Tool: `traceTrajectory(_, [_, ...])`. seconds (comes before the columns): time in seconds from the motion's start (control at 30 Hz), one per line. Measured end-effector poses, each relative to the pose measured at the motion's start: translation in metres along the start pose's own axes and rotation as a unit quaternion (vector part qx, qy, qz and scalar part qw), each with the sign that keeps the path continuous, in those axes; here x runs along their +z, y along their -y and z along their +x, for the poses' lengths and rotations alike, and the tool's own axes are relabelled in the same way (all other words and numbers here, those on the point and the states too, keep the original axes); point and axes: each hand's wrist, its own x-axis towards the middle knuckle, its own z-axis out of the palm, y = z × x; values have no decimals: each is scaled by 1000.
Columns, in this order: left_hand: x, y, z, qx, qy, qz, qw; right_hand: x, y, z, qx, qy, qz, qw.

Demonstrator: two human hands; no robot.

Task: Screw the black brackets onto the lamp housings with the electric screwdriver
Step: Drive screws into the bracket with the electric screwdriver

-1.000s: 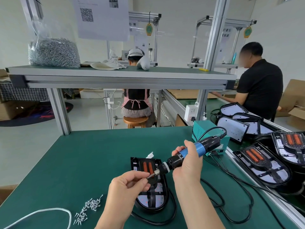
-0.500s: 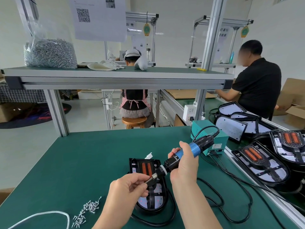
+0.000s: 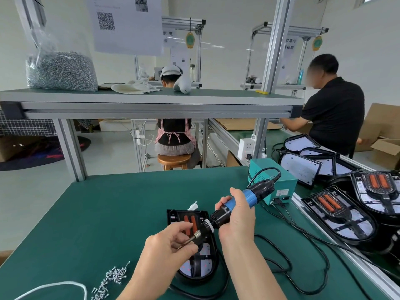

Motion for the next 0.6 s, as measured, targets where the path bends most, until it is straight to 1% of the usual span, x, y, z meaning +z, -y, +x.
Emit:
traceTrajectory(0.07, [0,0,1,8,-21,14,1000,0,1,0,-3,0,5,1000])
traceTrajectory(0.17, [-5,5,7,13,-125,20,992,0,5,2,-16,4,4,1000])
traceTrajectory(0.23, [-8,13,14,-15,-173,30,984,0,8,2,-22,6,2,1000])
traceTrajectory(0.3, [-8,27,22,-82,-170,48,981,0,9,2,-28,8,-2,1000])
traceTrajectory(0.4, [-3,47,31,-175,-126,46,975,2,9,0,-31,16,-7,999])
traceTrajectory(0.5, [1,51,39,-212,-103,13,972,5,9,0,-39,24,-13,999])
traceTrajectory(0.6, [3,46,46,-224,-78,19,971,6,11,-1,-59,32,-29,997])
